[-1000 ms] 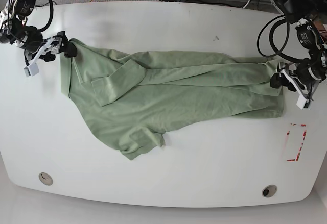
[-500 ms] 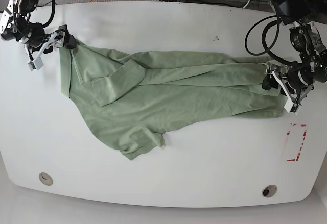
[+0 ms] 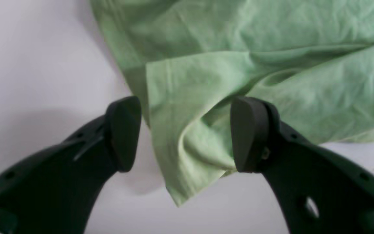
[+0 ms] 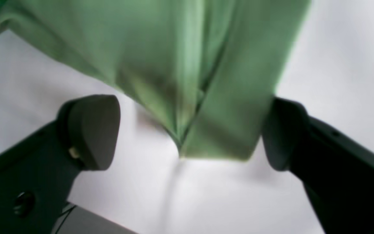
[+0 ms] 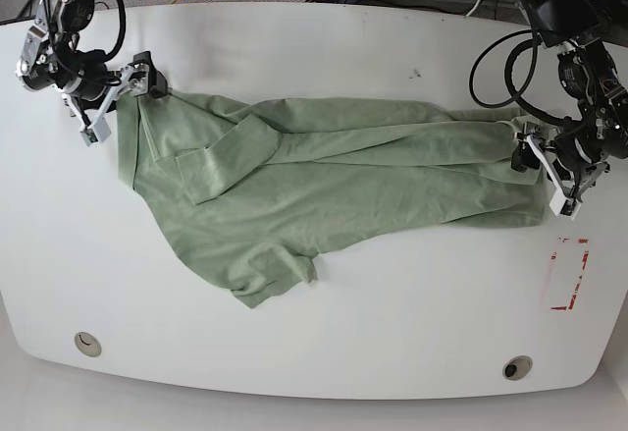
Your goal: Layout the t-shirt on the table in an organized manner, then fold the t-shirt properly
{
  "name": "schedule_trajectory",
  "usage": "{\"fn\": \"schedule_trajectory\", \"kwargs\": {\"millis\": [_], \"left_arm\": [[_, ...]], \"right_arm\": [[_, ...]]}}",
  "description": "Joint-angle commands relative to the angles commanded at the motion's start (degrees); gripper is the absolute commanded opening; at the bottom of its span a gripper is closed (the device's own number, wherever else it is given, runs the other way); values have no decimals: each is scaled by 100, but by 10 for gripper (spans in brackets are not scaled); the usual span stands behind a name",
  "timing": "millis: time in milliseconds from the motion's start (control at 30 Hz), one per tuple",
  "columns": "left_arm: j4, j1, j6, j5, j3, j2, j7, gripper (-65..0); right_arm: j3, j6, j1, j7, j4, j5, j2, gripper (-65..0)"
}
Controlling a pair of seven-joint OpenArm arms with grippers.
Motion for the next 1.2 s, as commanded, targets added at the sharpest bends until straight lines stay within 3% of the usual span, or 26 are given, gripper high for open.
{"fn": "schedule_trajectory", "kwargs": {"millis": [300, 333, 600, 667, 1200], "left_arm": [[62, 26, 0, 114, 18, -123, -325, -247], [62, 53, 0, 167, 18, -132, -343, -247], [141, 308, 0, 299, 18, -158, -642, -247], [273, 396, 0, 299, 18, -158, -642, -246], [826, 897, 0, 281, 26, -18, -642, -243]], "right_arm": [[9, 0, 9, 202, 325, -888, -237, 0], [9, 0, 9, 255, 308, -914, -237, -29], [18, 0, 9, 343, 281, -1108, -255, -555], [18, 0, 0, 343, 281, -1108, -255, -615], [18, 0, -18, 343, 273, -1108, -264, -590]]}}
